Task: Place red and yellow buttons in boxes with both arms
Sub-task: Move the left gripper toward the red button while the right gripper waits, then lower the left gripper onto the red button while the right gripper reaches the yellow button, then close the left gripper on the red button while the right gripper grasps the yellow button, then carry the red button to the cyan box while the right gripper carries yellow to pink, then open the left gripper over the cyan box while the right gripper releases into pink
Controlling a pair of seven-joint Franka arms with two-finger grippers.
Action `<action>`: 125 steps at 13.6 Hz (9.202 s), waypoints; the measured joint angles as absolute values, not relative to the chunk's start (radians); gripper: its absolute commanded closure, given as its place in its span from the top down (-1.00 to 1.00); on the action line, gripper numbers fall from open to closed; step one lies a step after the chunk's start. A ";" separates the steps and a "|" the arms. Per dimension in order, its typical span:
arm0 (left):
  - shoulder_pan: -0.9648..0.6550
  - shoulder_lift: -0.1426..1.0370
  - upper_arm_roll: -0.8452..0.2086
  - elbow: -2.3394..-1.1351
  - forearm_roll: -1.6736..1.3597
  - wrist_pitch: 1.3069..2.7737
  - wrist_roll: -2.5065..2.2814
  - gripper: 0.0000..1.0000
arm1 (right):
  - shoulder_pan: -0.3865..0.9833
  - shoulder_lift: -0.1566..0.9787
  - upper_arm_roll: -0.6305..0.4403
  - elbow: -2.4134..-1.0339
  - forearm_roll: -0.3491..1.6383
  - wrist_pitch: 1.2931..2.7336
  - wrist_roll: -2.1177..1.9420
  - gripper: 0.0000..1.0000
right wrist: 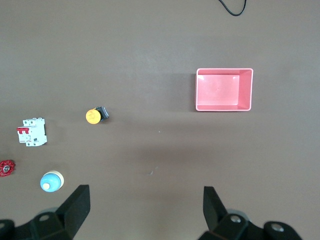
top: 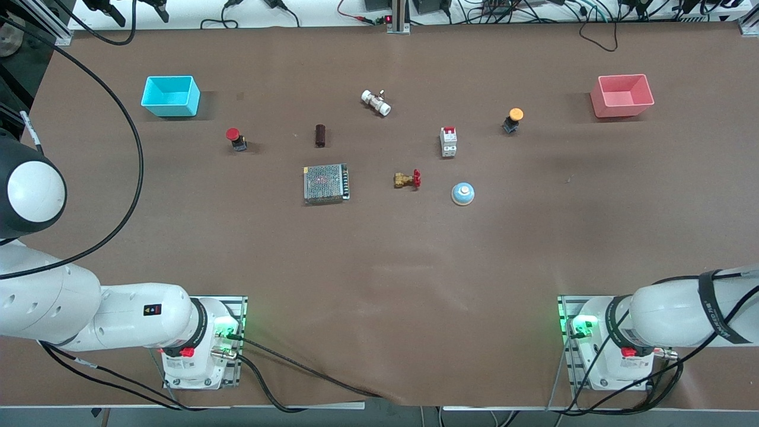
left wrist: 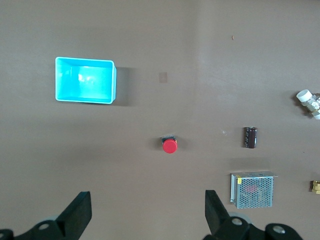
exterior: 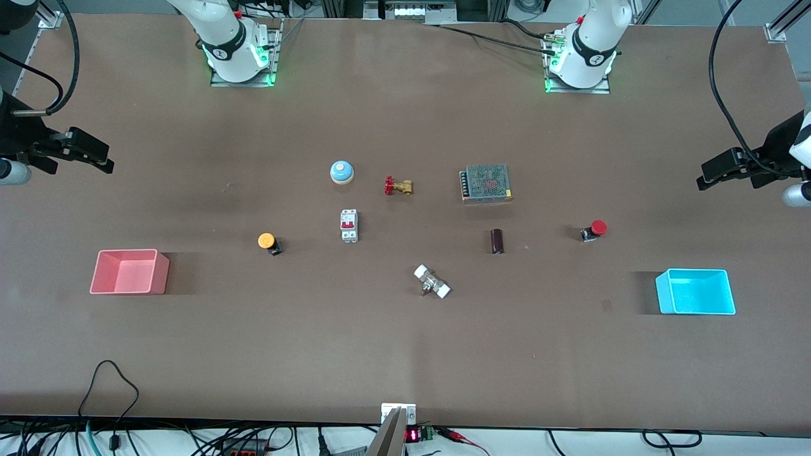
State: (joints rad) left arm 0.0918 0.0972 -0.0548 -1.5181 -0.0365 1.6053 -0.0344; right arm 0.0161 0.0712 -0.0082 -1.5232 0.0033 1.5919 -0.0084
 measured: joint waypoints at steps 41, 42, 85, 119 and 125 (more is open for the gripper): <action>0.067 0.467 -0.072 -2.025 -0.135 2.233 -0.114 1.00 | 0.133 0.477 0.123 -1.835 -0.023 2.261 -0.011 1.00; 0.067 0.467 -0.072 -2.029 -0.135 2.233 -0.114 1.00 | 0.133 0.488 0.126 -1.838 -0.023 2.277 -0.008 1.00; 0.330 0.727 -0.031 -1.485 -0.094 2.181 0.270 -0.42 | -0.146 0.365 -0.016 -1.667 -0.066 2.083 -0.623 -0.60; -0.094 0.304 0.135 -1.456 -0.094 1.798 0.027 1.00 | -0.210 0.653 -0.014 -1.700 0.085 2.397 -0.766 0.37; 0.165 0.208 -0.081 -1.524 -0.093 1.789 0.019 1.00 | -0.211 0.653 -0.014 -1.697 0.085 2.405 -0.768 0.37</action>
State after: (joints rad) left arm 0.1654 0.2075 -0.0806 -1.5235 -0.0934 1.7890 0.0193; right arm -0.2105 0.6532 -0.0135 -1.6969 0.0852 2.4047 -0.7677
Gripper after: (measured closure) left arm 0.000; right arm 0.313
